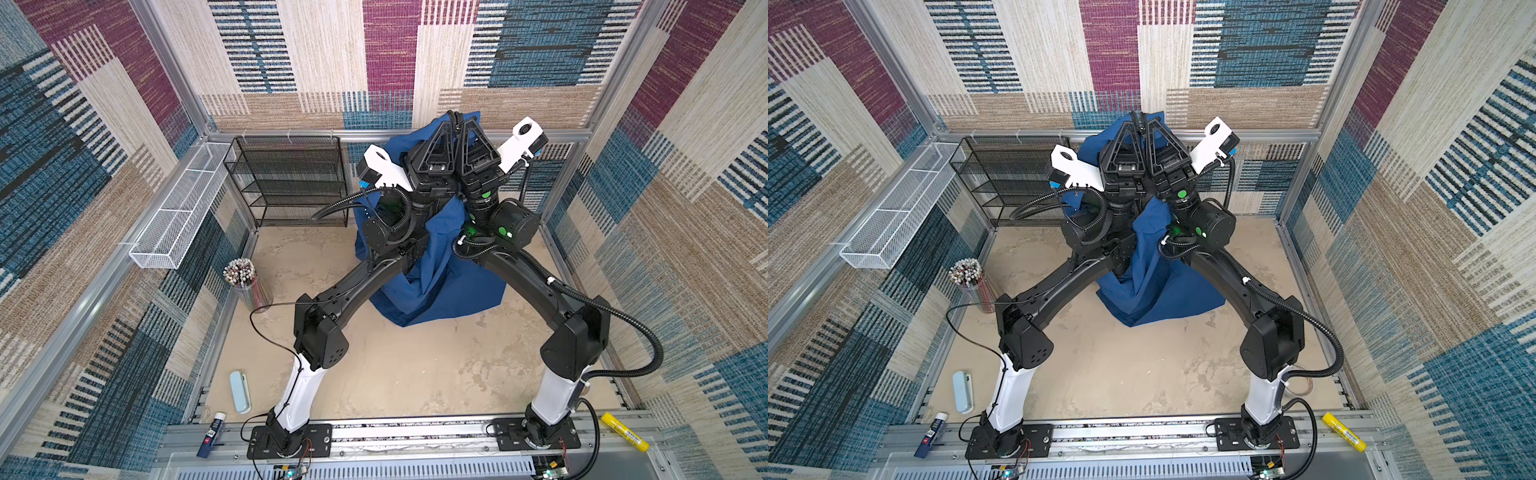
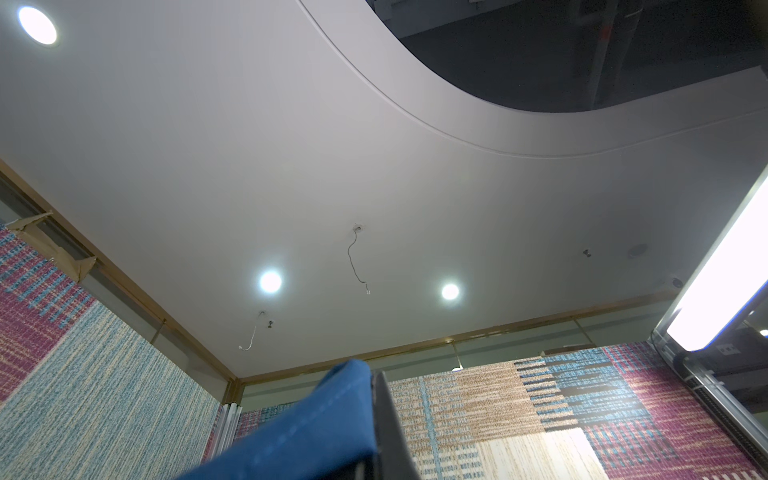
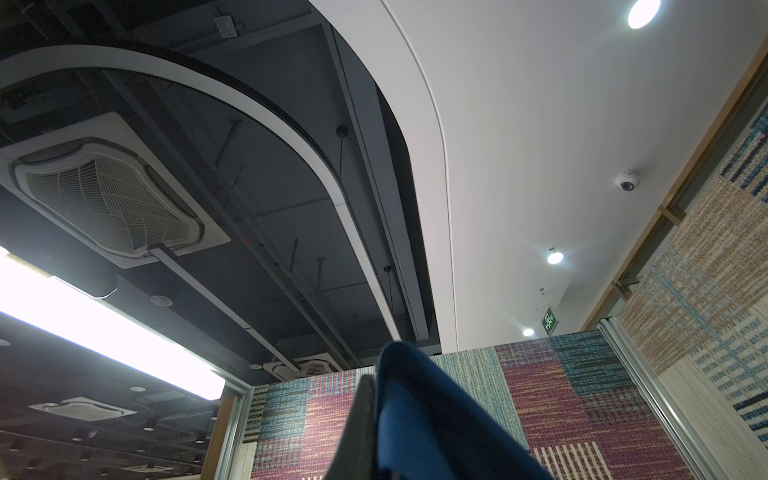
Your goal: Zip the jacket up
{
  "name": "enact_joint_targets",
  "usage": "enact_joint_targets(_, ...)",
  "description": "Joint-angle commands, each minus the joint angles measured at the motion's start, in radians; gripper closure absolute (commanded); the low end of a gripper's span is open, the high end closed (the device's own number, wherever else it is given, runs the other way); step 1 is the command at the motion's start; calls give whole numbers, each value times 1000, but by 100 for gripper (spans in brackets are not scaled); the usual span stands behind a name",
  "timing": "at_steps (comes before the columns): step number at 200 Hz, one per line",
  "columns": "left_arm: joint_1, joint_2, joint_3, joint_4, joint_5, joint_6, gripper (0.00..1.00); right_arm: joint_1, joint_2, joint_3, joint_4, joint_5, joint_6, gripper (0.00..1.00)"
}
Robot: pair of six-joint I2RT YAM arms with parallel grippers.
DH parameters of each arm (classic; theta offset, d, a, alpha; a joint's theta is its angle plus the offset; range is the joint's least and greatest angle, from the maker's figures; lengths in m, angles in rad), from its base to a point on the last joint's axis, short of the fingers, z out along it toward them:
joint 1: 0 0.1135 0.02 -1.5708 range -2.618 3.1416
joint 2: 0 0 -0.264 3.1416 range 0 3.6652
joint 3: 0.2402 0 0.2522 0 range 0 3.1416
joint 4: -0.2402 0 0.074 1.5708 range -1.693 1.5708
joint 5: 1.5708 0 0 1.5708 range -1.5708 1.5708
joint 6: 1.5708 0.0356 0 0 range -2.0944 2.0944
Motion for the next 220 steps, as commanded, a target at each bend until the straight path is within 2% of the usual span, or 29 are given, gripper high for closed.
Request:
enact_joint_targets(1,0,0,12,11,9,0,100,3,-3,17,441,-26,26,100)
enact_joint_targets(220,9,2,22,11,-2,-8,100,3,-8,24,441,-26,32,100)
